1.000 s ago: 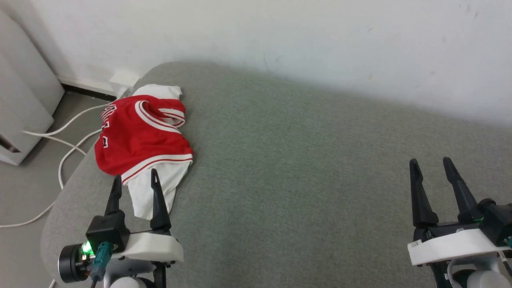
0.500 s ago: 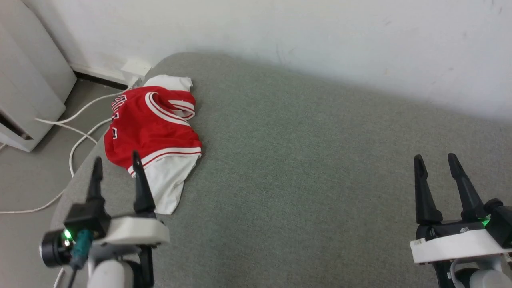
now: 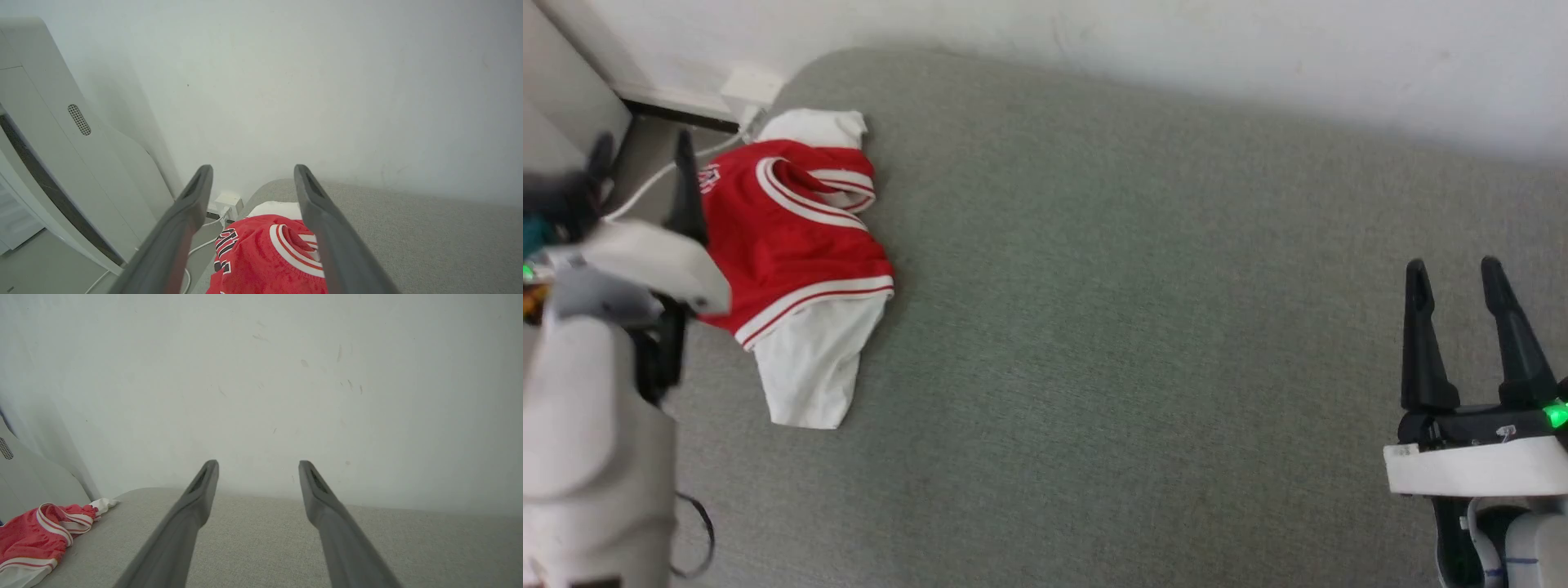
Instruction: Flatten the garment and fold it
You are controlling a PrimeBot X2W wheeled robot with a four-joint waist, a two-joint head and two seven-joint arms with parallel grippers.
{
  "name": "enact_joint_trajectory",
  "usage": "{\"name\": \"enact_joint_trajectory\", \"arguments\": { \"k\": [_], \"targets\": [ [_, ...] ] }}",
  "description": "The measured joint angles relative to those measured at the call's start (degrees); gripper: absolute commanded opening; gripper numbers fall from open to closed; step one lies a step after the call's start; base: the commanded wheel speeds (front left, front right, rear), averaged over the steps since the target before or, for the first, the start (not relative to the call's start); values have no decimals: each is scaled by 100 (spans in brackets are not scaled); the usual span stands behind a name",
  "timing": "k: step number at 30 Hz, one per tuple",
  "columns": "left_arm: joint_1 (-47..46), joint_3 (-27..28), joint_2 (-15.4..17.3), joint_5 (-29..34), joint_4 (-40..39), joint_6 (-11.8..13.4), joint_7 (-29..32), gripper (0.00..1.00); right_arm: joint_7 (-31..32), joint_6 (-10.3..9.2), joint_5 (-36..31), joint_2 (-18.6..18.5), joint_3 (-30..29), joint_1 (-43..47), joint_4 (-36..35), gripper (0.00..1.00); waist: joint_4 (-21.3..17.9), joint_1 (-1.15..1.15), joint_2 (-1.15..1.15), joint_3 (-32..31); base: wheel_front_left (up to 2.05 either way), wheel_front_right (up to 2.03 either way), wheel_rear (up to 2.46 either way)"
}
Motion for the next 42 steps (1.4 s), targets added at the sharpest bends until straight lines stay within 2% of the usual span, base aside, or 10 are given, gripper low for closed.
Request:
{"name": "enact_joint_trajectory", "arguments": {
  "k": [5, 8, 11, 18, 21, 26, 30, 31, 32, 42],
  "targets": [
    [-994, -129, 437, -412, 940, -434, 1082, 100, -54, 0, -109, 0, -44, -165, -108, 100, -156, 0, 0, 361, 0, 0, 0],
    [-1436, -367, 780, -605, 1439, -542, 1969, 100, -75, 0, -165, 0, -34, -294, -188, 100, -259, 0, 0, 585, 0, 0, 0],
    [-1733, -597, 1038, -1124, 1749, -555, 2948, 100, -104, 0, -221, 1, -33, -464, -272, 100, -378, 1, 0, 819, 0, 0, 0],
    [-1793, -1299, 1627, -2505, 1680, -557, 4832, 100, -105, 0, -346, 1, 7, -728, -402, 100, -718, 0, 0, 1356, 0, 0, 0],
    [-1787, -1462, 1896, -2688, 1662, -556, 5211, 100, -105, 0, -413, 0, 15, -823, -442, 100, -866, 0, 0, 1579, 0, 0, 0],
    [-1706, -1605, 2003, -2854, 1811, -557, 5386, 100, -105, 0, -466, 0, 62, -942, -463, 100, -1103, 0, 0, 1905, 0, 0, 0],
    [-1752, -1722, 2254, -2900, 1823, -592, 5443, 100, -105, 0, -475, 0, 47, -955, -468, 100, -1261, -2, 0, 2088, 0, 0, 0],
    [-1785, -1745, 2294, -2939, 1826, -592, 5457, 16, -105, 0, -478, 0, 36, -955, -467, 100, -1290, -2, 0, 2123, 0, 0, 0],
    [-1805, -1800, 2332, -2975, 1809, -592, 5484, 0, -105, 0, -488, 1, 25, -955, -464, 100, -1314, -2, 0, 2147, 0, 0, 0],
    [-1798, -2359, 2550, -3190, 1656, -593, 5007, 0, -105, 0, -446, -1, 101, -934, -343, 100, -1317, 0, 0, 1767, 0, 0, 0]
  ]
}}
